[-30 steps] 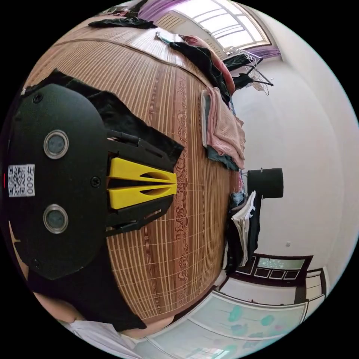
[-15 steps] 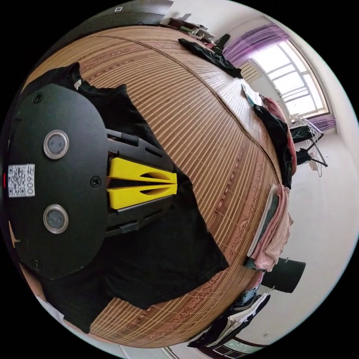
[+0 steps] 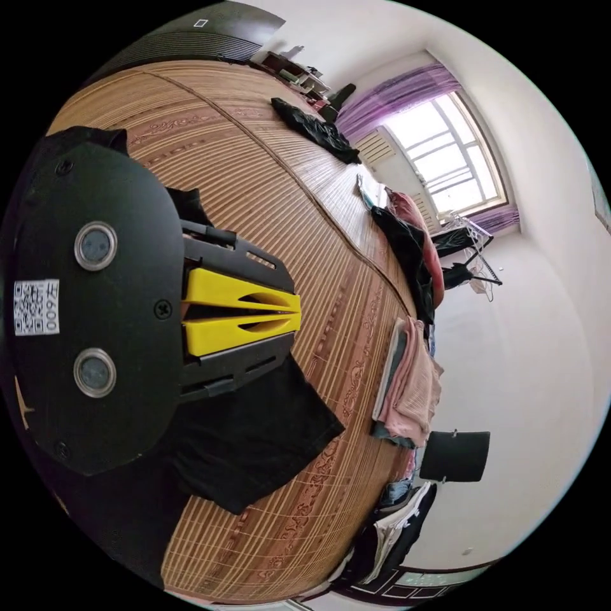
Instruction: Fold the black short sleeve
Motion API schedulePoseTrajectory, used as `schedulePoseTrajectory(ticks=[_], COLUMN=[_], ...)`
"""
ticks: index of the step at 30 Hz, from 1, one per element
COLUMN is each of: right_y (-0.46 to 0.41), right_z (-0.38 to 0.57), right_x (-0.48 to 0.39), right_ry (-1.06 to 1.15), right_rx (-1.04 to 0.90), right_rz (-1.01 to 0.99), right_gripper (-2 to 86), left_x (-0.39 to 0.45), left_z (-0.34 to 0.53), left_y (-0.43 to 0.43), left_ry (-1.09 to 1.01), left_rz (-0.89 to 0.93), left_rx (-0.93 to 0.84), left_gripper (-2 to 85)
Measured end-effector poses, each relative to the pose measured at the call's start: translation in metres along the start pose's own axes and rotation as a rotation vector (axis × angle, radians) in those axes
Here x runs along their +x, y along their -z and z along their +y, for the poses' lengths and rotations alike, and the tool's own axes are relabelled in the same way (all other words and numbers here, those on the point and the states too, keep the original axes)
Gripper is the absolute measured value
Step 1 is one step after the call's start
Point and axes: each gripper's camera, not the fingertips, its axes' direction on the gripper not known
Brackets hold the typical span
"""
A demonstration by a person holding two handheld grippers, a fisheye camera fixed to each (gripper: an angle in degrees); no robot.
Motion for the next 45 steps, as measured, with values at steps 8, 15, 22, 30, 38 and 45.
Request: schedulePoseTrajectory(ticks=[8,15,22,30,38,45], right_y=[-0.010,0.002,0.001,0.000,0.001,0.012], right_z=[-0.008,-0.016,-0.024,-0.036,-0.045,-0.051], right_x=[0.006,0.003,0.011,0.004,0.014,0.014], right_ry=[-0.018,-0.013,-0.034,-0.020,-0.050,-0.055], right_rx=[-0.007,0.032,0.023,0.026,-0.014,0.010], right_rz=[0.015,0.030,0.024,-0.003,0.068,0.036], right_gripper=[-0.8,-0.8,-0.8,-0.8,-0.8,-0.8], left_x=[0.075,0.090,0.104,0.116,0.172,0.217], left_z=[-0.018,-0.050,-0.072,-0.108,-0.156,-0.189], left_y=[-0.081,-0.001,-0.064,-0.050,-0.011,-0.004], left_ry=[-0.179,-0.139,-0.121,-0.103,-0.233,-0.242], left_rz=[-0.200,0.116,0.356,0.342,0.485,0.395], left_rx=[-0.220,0.045,-0.184,-0.190,-0.180,-0.118], left_gripper=[0.6,0.7,0.7,0.5,0.4,0.5])
